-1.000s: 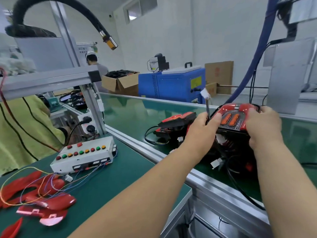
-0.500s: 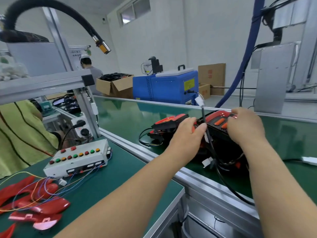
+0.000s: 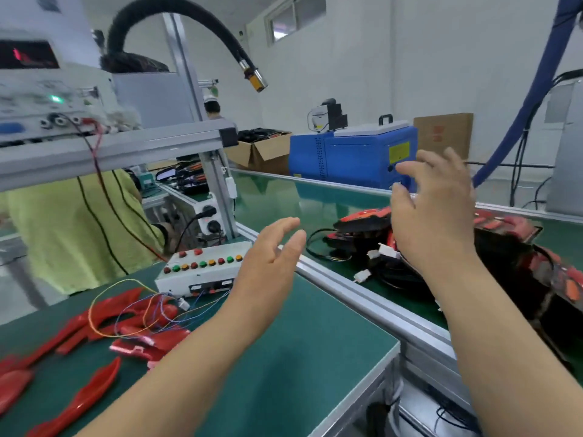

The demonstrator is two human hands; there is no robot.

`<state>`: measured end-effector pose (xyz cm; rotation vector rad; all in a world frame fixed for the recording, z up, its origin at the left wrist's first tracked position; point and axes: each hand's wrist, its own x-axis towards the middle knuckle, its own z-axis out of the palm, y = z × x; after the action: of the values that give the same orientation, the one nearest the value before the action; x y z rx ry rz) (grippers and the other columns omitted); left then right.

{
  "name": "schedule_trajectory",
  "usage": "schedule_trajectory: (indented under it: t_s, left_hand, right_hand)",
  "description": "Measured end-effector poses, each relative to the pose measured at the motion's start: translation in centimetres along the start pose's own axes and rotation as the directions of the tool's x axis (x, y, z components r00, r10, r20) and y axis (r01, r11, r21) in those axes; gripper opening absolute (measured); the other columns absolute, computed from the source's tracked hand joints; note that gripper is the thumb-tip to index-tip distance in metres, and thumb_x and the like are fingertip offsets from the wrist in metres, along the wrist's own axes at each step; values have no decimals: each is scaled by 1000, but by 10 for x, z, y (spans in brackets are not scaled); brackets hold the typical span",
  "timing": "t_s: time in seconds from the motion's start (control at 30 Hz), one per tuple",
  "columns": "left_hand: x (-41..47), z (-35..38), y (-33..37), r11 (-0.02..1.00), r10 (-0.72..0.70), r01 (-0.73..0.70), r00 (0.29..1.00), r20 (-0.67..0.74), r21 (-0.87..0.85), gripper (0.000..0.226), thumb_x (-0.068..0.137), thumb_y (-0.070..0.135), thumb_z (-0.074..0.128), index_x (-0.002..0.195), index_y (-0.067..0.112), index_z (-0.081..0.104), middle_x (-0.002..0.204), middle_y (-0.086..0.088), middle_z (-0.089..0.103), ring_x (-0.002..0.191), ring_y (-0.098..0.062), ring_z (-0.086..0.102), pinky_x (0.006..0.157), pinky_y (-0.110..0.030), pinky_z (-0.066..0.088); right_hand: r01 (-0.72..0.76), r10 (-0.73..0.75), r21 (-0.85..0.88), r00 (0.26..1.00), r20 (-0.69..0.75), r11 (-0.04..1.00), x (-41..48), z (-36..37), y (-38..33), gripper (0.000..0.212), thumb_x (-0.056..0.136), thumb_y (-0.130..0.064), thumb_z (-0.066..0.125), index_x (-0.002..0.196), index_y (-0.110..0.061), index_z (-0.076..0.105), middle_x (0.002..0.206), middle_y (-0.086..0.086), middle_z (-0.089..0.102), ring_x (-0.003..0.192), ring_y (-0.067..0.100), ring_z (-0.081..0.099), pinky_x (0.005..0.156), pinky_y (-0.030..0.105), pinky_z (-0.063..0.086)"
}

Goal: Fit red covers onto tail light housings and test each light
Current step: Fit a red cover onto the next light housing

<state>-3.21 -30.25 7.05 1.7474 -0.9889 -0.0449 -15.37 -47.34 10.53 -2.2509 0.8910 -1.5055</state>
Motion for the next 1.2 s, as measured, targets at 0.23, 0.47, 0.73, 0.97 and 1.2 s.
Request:
schedule_trajectory:
  t_s: [0.23, 0.47, 0.73, 0.97, 1.2]
  left_hand:
    - [-44, -125, -51, 983, -171, 184, 909, -381, -3, 25, 101, 33, 49, 120, 29, 65, 118, 18, 64, 88, 12, 59, 78, -4, 43]
    - [-86, -204, -84, 952, -276, 307, 817, -506, -23, 19, 100, 33, 53, 113, 36, 66, 104, 27, 66, 97, 19, 56, 80, -8, 38]
    - [-123, -313, -138, 842, -286, 519, 658, -696, 145, 31, 96, 39, 58, 123, 26, 64, 108, 18, 65, 99, 4, 60, 85, -17, 42]
    - [-139, -390, -198, 403, -389, 811, 572, -722, 425, 35, 92, 41, 61, 117, 17, 66, 95, -5, 68, 77, -18, 62, 66, -30, 47]
    - [-144, -426, -230, 9, -506, 828, 487, -712, 560, 29, 85, 45, 69, 96, 19, 66, 97, -2, 65, 98, -25, 62, 91, -41, 52]
  right_hand:
    - [195, -280, 303, 921, 270, 933, -63, 78, -100, 26, 89, -4, 67, 114, -6, 71, 139, 14, 56, 145, 32, 31, 118, 53, 24]
    - [245, -463, 499, 804, 375, 831, -120, 139, -187, 22, 91, -8, 64, 111, -10, 73, 134, 7, 59, 139, 22, 37, 112, 14, 11]
    - [211, -617, 669, 643, 455, 713, -175, 179, -262, 22, 94, -13, 60, 114, -13, 70, 130, 2, 58, 130, 13, 39, 92, -9, -1]
    - [22, -537, 663, 607, 586, 749, -206, 205, -261, 30, 94, -14, 58, 123, -22, 65, 136, -9, 54, 131, 4, 40, 114, 16, 22]
    - [-152, -451, 639, 587, 672, 754, -213, 215, -243, 29, 94, -15, 58, 119, -28, 65, 109, -33, 50, 117, -1, 48, 110, 24, 37]
